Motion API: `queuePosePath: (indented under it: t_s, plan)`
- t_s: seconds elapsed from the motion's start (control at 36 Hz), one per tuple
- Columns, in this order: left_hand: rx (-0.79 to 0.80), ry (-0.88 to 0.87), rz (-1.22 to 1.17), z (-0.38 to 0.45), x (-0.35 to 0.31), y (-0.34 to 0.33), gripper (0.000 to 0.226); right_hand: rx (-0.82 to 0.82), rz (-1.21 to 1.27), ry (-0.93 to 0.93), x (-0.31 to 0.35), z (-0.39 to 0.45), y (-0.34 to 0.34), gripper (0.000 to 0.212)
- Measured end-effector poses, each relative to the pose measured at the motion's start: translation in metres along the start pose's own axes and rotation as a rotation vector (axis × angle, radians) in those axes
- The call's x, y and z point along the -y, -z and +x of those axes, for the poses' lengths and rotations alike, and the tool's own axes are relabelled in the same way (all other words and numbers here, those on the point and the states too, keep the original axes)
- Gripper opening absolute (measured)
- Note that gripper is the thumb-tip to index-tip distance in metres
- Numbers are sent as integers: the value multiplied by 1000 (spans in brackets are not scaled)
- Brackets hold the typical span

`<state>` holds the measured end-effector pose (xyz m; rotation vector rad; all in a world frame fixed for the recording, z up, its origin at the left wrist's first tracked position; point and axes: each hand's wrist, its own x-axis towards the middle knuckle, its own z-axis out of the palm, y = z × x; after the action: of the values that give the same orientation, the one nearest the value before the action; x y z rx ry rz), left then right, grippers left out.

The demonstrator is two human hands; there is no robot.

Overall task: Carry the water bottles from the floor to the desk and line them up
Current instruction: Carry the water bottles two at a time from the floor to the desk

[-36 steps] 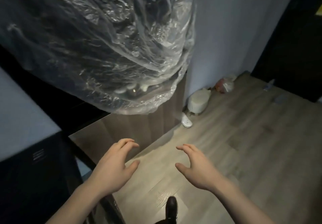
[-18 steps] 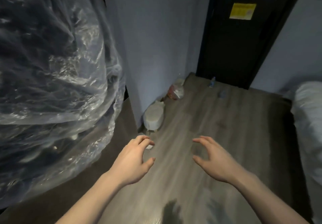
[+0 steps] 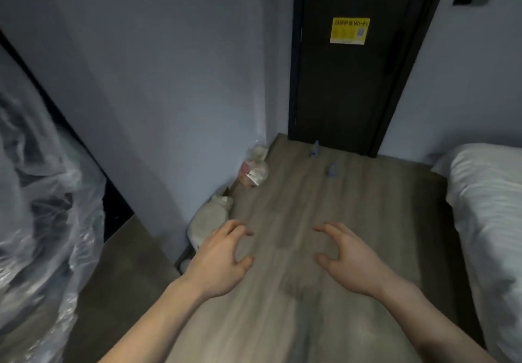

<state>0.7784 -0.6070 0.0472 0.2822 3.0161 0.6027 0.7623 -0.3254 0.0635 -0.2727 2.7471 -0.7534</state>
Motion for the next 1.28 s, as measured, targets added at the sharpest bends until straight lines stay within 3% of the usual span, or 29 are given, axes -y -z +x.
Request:
queuePosePath:
  t_s: [0.28,0.53,1.06,1.28]
  plan:
    - [-106,111,-110,133,-32,-16,50,46,-47,69,-76,132,87,58]
    - [-86,144,-87,271,-19,-24,53,62,-36,61,-122,262,138,56]
    - [135,-26,-66,662,-2,-27,51,6,-14,-172,-215,536,245,55]
    - [124,-71,33,796,-14,-48,55,44,-6,-210,-276,647,283,58]
